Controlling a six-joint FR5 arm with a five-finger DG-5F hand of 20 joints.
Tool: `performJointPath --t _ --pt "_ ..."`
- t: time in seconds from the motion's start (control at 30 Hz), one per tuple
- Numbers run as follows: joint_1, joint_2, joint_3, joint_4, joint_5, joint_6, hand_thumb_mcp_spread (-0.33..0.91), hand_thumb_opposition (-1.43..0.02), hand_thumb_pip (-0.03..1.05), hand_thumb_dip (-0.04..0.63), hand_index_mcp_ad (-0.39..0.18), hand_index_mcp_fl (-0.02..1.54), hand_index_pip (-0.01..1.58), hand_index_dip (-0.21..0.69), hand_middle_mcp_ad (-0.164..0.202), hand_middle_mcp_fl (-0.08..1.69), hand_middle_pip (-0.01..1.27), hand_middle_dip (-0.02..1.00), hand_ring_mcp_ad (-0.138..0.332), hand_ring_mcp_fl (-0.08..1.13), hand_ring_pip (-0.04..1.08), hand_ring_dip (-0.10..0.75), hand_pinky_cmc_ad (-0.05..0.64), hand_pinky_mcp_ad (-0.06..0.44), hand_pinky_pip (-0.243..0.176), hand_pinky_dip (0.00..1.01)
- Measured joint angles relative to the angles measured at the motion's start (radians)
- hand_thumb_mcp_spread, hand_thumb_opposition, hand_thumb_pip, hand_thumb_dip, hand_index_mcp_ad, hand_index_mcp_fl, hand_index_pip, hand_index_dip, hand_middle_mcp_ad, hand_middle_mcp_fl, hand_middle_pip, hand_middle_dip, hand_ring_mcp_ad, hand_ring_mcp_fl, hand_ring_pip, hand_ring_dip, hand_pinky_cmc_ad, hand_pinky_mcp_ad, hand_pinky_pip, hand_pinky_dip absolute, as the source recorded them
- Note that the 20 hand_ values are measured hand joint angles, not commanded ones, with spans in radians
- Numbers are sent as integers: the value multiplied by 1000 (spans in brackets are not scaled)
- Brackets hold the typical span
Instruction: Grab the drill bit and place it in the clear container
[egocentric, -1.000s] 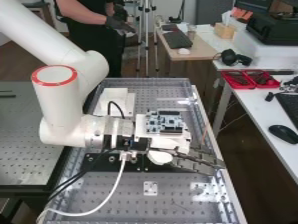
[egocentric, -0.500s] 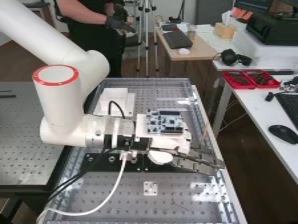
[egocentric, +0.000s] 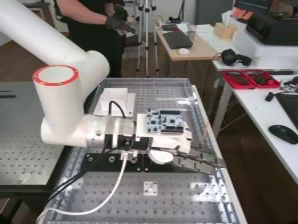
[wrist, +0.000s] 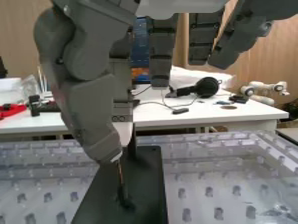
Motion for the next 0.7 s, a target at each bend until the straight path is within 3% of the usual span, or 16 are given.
performJointPath --t 0.43,0.7 --pt "0 2 -9 18 -4 16 625 -960 447 237 -202 771 1152 169 63 337 136 199 187 96 86 38 365 138 -44 192" --pt "-1 2 2 -17 0 6 620 -944 490 237 -202 670 1089 176 63 330 134 204 180 94 89 38 375 138 -38 192"
